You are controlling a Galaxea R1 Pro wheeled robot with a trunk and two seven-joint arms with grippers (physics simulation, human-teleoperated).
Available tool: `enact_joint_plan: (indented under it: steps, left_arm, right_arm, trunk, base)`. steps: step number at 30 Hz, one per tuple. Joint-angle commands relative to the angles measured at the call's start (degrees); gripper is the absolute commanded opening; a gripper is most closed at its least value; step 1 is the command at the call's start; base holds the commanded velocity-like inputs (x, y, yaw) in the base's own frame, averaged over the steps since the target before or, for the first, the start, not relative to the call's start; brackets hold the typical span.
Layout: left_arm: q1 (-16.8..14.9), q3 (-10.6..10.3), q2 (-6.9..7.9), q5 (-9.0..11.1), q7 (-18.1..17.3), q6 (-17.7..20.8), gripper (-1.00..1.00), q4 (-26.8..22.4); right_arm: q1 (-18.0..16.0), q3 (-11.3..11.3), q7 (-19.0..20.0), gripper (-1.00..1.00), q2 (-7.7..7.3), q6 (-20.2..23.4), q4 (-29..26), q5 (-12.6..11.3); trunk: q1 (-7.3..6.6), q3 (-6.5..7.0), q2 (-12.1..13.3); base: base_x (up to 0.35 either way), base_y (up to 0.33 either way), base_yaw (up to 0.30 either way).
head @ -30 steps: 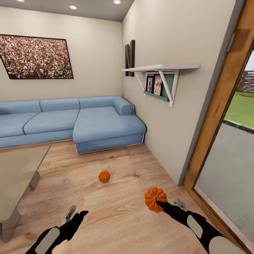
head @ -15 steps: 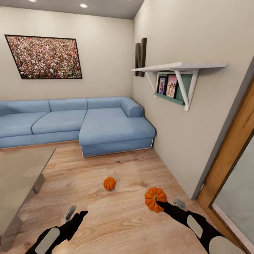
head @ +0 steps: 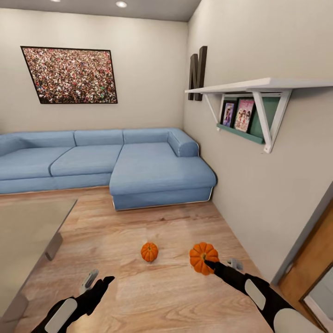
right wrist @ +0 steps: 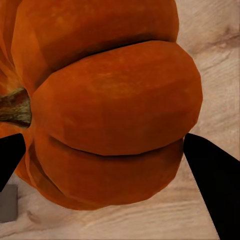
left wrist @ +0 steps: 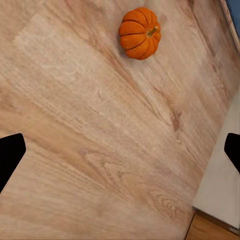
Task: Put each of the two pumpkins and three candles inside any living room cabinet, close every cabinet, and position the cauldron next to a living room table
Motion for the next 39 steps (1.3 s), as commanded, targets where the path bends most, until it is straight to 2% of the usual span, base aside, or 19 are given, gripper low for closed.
enact_joint_plan:
  steps: [1,3,5,6,8,9,10,12,16,20,22,23,26,31,33,36,39]
  left_arm:
    - [0.0,-0.2,0.12,0.2,-0.1,0.1,1.0,0.0]
    - [0.0,-0.2,0.23,0.2,-0.1,0.0,1.0,0.0]
    - [0.0,-0.2,0.29,0.2,-0.1,0.0,1.0,0.0]
    - [0.0,-0.2,0.32,0.2,-0.1,0.0,1.0,0.0]
    - [0.0,-0.2,0.33,0.2,-0.1,0.0,1.0,0.0]
    - [0.0,-0.2,0.34,0.3,-0.1,0.0,1.0,0.0]
    - [0.0,-0.2,0.34,0.2,-0.1,0.0,1.0,0.0]
    - [0.0,-0.2,0.37,0.2,-0.1,0.0,1.0,0.0]
    - [0.0,-0.2,0.41,0.2,-0.1,0.0,1.0,0.0]
    - [0.0,-0.2,0.52,0.2,-0.1,0.0,1.0,0.0]
    - [0.0,-0.1,1.0,0.2,-0.1,0.0,1.0,0.0]
    - [-0.1,0.2,1.69,0.3,-0.1,0.0,1.0,-0.1]
    - [-0.1,3.7,3.04,0.2,0.2,-0.8,1.0,0.0]
    - [-0.2,6.8,3.48,0.3,0.7,-2.0,1.0,0.0]
    - [-0.3,9.2,3.68,0.4,0.6,-2.1,1.0,1.3]
    - [-0.7,11.0,4.56,0.4,0.1,-2.0,1.0,5.5]
    - [-0.9,11.7,5.01,0.3,-0.3,-2.0,1.0,7.5]
  right_arm:
    - [0.0,0.3,-0.1,-1.0,-0.06,0.3,-0.7,-0.7]
    - [-0.1,0.2,-0.3,-1.0,-0.07,1.3,-2.8,-0.7]
    - [-0.3,0.1,-0.4,-1.0,-0.14,4.5,-5.5,-0.9]
    - [-0.5,0.0,-0.5,-1.0,-0.22,8.1,-7.9,-1.0]
    - [-0.7,-0.2,-0.9,-1.0,-0.25,12.4,-11.0,-0.9]
    - [-0.8,-0.3,-2.3,-1.0,-0.21,16.3,-14.7,-1.1]
    - [-0.9,-0.4,-3.3,-1.0,-0.18,18.1,-16.6,-1.2]
    - [-1.0,-0.6,-7.5,-1.0,-0.08,23.7,-23.8,-1.8]
    - [-0.9,-1.4,-10.5,-1.0,-0.11,29.0,-29.3,-5.0]
    - [-0.8,-1.8,-11.3,-1.0,-0.36,30.7,-30.8,-7.0]
    - [-0.8,-1.8,-11.5,-1.0,-0.47,31.1,-31.2,-7.6]
    - [-0.8,-1.8,-11.5,-1.0,-0.49,31.3,-31.3,-7.8]
    - [-0.7,-1.8,-11.6,-1.0,-0.4,31.5,-31.5,-8.0]
    - [-0.8,-1.6,-11.6,-1.0,-0.32,31.6,-31.5,-8.0]
    - [-0.8,-1.4,-11.7,-1.0,-0.26,31.6,-31.5,-7.8]
    - [-0.9,-1.2,-11.8,-1.0,-0.16,31.6,-31.5,-7.4]
    - [-0.9,-1.4,-12.0,-1.0,-0.13,31.5,-31.5,-7.7]
  trunk:
    - [0.02,-0.06,0.0]
    - [0.02,-0.06,0.0]
    - [0.02,-0.06,0.0]
    - [0.02,-0.06,0.0]
    - [0.02,-0.06,0.0]
    - [0.02,-0.06,0.0]
    - [0.02,-0.06,0.0]
    - [0.02,-0.06,0.0]
    - [0.02,-0.06,0.0]
    - [0.02,-0.06,0.0]
    - [0.02,-0.06,0.0]
    - [0.02,-0.06,0.0]
    - [0.02,-0.06,0.0]
    - [0.02,-0.06,0.0]
    - [0.02,-0.06,0.0]
    - [0.02,-0.06,0.0]
    - [0.02,-0.06,0.0]
  base:
    - [0.308,-0.084,0.007]
    - [0.303,-0.092,0.004]
    - [0.298,-0.097,0.002]
    - [0.296,-0.099,0.001]
    - [0.294,-0.1,0.001]
    - [0.289,-0.101,0.001]
    - [0.286,-0.101,0.0]
    - [0.281,-0.102,0.0]
    - [0.274,-0.103,0.0]
    - [0.268,-0.105,0.0]
    - [0.266,-0.104,0.0]
    - [0.265,-0.099,0.0]
    - [0.256,-0.089,0.0]
    - [0.129,-0.033,0.0]
    - [0.033,-0.008,0.0]
    - [0.014,-0.004,0.0]
    - [0.009,-0.001,0.0]
